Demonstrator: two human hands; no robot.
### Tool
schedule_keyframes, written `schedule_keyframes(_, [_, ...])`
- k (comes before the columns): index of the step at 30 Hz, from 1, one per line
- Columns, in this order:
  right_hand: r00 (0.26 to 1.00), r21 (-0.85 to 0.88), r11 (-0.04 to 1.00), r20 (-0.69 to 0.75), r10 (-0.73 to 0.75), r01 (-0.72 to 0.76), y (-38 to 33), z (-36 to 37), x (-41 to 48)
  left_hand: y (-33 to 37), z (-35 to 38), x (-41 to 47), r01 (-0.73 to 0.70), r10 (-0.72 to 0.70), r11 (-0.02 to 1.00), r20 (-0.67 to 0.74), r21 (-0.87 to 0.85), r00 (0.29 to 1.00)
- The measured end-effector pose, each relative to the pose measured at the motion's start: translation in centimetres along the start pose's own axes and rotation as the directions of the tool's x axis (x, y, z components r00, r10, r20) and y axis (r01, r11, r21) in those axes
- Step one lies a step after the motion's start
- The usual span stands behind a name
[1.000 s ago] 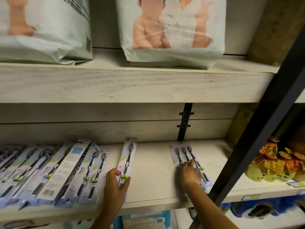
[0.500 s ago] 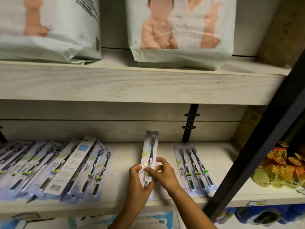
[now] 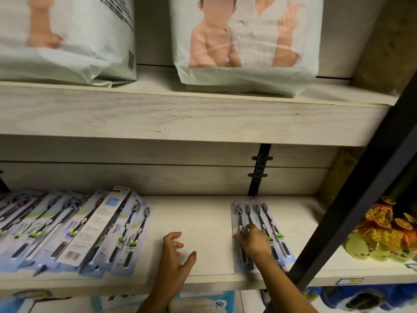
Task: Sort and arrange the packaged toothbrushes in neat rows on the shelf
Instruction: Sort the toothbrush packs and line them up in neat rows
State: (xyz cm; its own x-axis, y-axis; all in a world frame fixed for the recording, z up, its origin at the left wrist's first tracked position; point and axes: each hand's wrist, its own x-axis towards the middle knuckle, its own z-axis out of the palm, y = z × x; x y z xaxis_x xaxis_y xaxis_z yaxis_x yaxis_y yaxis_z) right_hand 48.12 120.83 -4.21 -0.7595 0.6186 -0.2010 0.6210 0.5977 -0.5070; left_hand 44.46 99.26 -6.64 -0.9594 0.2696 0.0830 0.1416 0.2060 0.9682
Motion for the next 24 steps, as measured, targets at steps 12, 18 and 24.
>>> schedule_keyframes(12, [0.996,-0.344,0.938,-0.046,-0.073,0.053,0.2,0.6,-0.8,-0.6,-1.3,-0.1,0.094,-0.093,0.994,-0.017,0.056,0.995])
schedule_keyframes(18, [0.994,-0.356,0.932,-0.058,-0.093,0.066,0.1,0.5,-1.6,-0.3,-2.6,-1.3,0.037,-0.034,0.985,-0.021,0.169,0.999])
schedule_keyframes(24, [0.972,-0.193,0.964,-0.111,-0.208,0.184,-1.5,1.2,-2.7,-0.4,-5.3,-2.0,-0.053,0.079,0.931,-0.056,0.362,0.995])
